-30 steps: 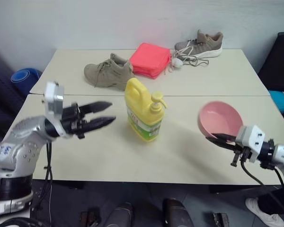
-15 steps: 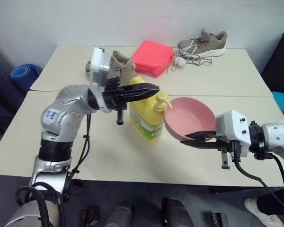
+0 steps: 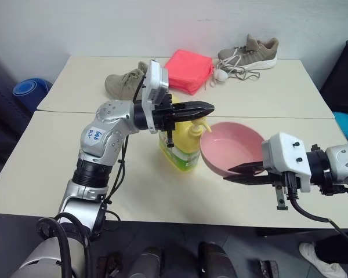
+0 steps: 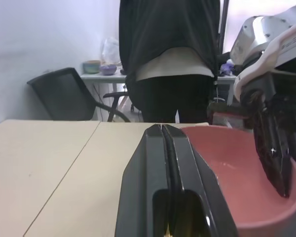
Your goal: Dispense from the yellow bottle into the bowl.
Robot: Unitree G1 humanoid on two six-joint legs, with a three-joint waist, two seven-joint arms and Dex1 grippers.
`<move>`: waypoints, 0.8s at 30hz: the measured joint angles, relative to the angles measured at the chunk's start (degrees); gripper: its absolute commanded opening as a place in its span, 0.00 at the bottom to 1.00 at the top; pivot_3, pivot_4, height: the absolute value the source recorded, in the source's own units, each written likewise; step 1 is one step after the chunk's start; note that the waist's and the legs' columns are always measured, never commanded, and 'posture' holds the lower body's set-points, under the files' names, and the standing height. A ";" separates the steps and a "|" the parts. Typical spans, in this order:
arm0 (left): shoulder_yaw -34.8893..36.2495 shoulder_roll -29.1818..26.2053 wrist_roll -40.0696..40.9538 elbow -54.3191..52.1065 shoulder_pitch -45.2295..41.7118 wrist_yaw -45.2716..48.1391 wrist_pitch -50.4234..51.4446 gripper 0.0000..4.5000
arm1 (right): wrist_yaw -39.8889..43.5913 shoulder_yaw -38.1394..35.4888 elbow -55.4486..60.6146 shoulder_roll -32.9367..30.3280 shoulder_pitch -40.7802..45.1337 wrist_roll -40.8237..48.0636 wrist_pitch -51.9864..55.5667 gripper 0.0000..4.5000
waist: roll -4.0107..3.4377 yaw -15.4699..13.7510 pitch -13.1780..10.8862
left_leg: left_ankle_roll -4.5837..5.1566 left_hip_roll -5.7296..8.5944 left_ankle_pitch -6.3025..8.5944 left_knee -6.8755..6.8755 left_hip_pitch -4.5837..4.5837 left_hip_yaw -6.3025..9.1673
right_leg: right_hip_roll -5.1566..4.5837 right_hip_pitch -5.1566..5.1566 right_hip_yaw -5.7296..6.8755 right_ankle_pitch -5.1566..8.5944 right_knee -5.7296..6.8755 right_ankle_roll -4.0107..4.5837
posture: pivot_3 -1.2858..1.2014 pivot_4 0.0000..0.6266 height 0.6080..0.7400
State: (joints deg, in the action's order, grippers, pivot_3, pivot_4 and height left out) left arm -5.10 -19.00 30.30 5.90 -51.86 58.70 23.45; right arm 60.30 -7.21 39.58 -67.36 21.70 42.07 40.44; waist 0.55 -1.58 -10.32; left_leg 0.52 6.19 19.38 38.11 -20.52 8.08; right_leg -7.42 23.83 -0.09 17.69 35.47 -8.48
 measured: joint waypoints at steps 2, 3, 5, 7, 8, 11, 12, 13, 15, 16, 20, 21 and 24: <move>-0.19 0.26 -0.98 0.57 -0.74 -0.45 0.00 0.00 | -0.03 0.04 -0.43 -0.07 0.33 -0.56 0.33 0.00 | 0.00 -0.02 0.00 | 0.00 0.00 0.00 0.00 0.00 0.00 | 0.00 0.00 0.00 0.00 0.00 0.00 | 0.52 0.24 1.00; -0.21 0.27 -1.39 0.86 -1.02 -0.61 0.01 0.00 | -0.05 0.07 -0.58 -0.07 0.39 -0.60 0.74 0.00 | 0.00 -0.01 0.00 | 0.00 0.00 0.00 0.00 0.00 -0.01 | -0.01 0.00 -0.01 0.00 0.00 0.00 | 0.52 0.24 1.00; -0.24 0.32 -1.75 1.10 -1.22 -1.07 0.18 0.00 | -0.13 0.42 -0.64 -0.07 0.56 -0.71 1.16 0.00 | 0.00 0.01 0.00 | 0.00 0.00 0.00 -0.01 0.00 -0.02 | -0.01 0.01 -0.02 0.00 0.00 0.00 | 0.52 0.24 1.00; -0.30 0.32 -2.31 1.10 -1.27 -1.48 0.25 0.00 | -0.45 1.20 -0.66 -0.07 1.66 -0.79 1.70 0.00 | 0.00 0.02 0.00 | 0.00 0.00 0.00 0.00 0.00 -0.02 | -0.01 0.02 -0.03 0.00 0.01 0.00 | 0.52 0.24 1.00; -0.36 0.33 -2.52 1.09 -1.35 -1.65 0.37 0.00 | -0.66 1.54 -0.67 -0.06 2.28 -1.01 2.00 0.00 | 0.00 0.01 0.00 | 0.00 0.00 0.00 0.01 0.00 -0.02 | 0.00 0.02 -0.03 0.00 0.02 0.00 | 0.52 0.24 1.00; -0.45 0.26 -2.75 0.86 -1.47 -2.19 1.74 0.00 | -1.46 2.98 -1.08 0.20 4.30 -1.82 2.34 0.00 | 0.00 -0.06 0.00 | 0.00 0.01 0.00 0.07 0.00 -0.02 | -0.01 0.01 -0.04 0.00 0.07 0.00 | 0.52 0.24 1.00; -0.48 0.19 -2.76 0.64 -1.48 -2.28 2.17 0.00 | -1.61 3.18 -1.30 0.36 4.75 -1.90 2.37 0.00 | 0.00 -0.06 0.00 | 0.00 0.01 0.00 0.07 0.00 -0.02 | -0.01 0.01 -0.04 0.00 0.07 0.00 | 0.52 0.24 1.00; -0.62 0.01 -2.86 0.22 -1.48 -2.30 2.70 0.00 | -1.90 3.68 -1.57 0.41 5.24 -2.14 2.40 0.00 | 0.00 -0.05 0.00 | 0.00 0.01 0.00 0.07 0.01 -0.02 | -0.01 0.01 -0.04 0.00 0.08 -0.01 | 0.52 0.24 1.00; -1.14 -0.56 -3.45 -0.85 -1.47 -2.30 3.34 0.00 | -2.25 4.53 -1.86 0.62 5.56 -2.55 2.67 0.00 | 0.00 -0.03 0.00 | 0.00 0.00 0.00 0.07 0.01 -0.02 | 0.00 0.01 -0.05 0.00 0.08 -0.01 | 0.52 0.24 1.00; -1.36 -0.90 -3.58 -1.16 -1.48 -2.32 3.50 0.00 | -2.32 4.56 -1.88 0.76 5.56 -2.57 2.88 0.00 | -0.01 -0.03 0.01 | 0.00 0.00 0.00 0.06 0.01 -0.02 | -0.01 0.01 -0.06 0.00 0.08 -0.01 | 0.52 0.24 1.00; -2.66 -1.73 -4.52 -2.95 -1.48 -3.41 4.85 0.00 | -2.54 4.57 -1.86 0.81 5.59 -2.57 3.46 0.00 | -0.01 -0.05 0.02 | 0.00 0.01 0.00 0.08 0.04 -0.03 | -0.01 -0.02 -0.06 0.00 0.09 -0.01 | 0.52 0.24 1.00; -2.86 -1.84 -4.86 -3.14 -1.48 -3.74 4.97 0.00 | -2.63 4.56 -1.85 0.83 5.59 -2.56 3.52 0.00 | -0.01 -0.05 0.02 | 0.00 0.01 0.00 0.08 0.08 -0.03 | -0.01 -0.05 -0.06 0.00 0.09 -0.01 | 0.52 0.24 1.00; -3.53 -2.24 -5.83 -3.76 -1.45 -4.47 4.78 0.00 | -3.22 4.57 -1.81 1.79 5.60 -2.49 4.03 0.00 | 0.00 -0.01 0.06 | 0.00 -0.01 0.00 0.06 0.17 -0.03 | 0.00 -0.13 -0.06 0.00 0.09 -0.01 | 0.52 0.24 1.00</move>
State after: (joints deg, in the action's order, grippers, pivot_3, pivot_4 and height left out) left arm -8.62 -21.24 24.47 2.13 -53.32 54.23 28.23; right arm 57.07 -2.65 37.77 -65.57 27.30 39.58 44.47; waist 0.55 -1.59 -10.26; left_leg 0.52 6.19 19.38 38.17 -20.35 8.05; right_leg -7.42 23.70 -0.15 17.68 35.56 -8.48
